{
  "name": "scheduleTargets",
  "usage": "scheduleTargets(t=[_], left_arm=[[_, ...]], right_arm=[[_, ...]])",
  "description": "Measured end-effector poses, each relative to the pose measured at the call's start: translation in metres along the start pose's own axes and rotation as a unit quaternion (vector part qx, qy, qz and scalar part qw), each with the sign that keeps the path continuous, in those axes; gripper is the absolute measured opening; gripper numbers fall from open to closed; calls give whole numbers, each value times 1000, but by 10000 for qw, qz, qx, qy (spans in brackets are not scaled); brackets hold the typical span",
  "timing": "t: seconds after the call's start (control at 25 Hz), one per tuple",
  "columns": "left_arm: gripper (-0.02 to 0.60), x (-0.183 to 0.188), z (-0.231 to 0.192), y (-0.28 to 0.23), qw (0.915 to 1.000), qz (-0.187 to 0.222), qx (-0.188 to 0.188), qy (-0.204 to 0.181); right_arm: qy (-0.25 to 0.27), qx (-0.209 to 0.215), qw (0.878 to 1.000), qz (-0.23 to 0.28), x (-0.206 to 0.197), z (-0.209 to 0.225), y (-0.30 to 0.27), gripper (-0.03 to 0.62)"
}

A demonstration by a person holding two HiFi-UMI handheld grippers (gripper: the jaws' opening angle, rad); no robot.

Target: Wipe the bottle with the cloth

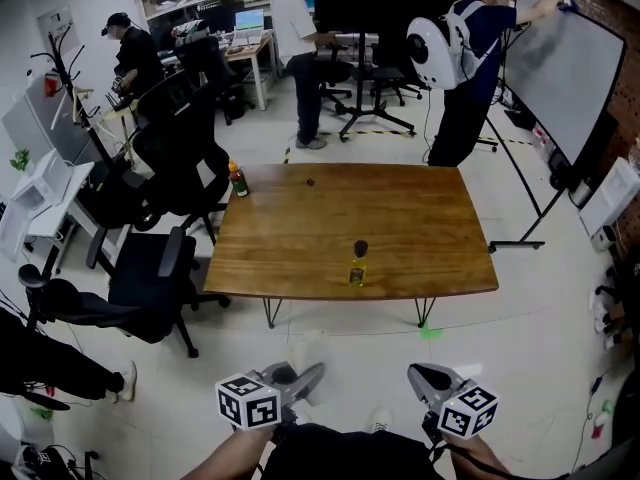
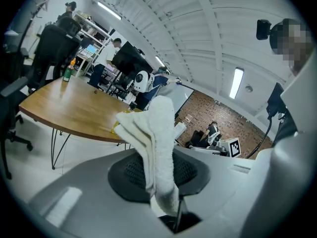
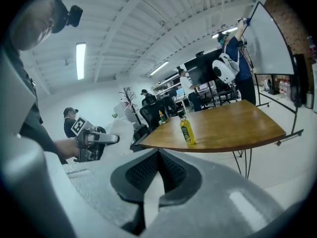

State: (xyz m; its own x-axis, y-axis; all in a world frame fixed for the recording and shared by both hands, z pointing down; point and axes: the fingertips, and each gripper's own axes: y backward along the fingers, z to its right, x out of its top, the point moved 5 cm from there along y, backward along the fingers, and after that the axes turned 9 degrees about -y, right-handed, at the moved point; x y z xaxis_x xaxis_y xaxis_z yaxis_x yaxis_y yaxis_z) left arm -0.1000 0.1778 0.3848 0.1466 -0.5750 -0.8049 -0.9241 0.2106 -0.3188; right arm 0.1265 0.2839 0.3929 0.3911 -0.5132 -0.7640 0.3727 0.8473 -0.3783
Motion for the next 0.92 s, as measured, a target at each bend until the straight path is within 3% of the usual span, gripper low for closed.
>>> scheduleTargets(t=[0.92], left_arm=[[103,12,-14,7,9998,143,-103,117]], right_arm=[[91,-54,9998,-171,3,-11,-18,14]])
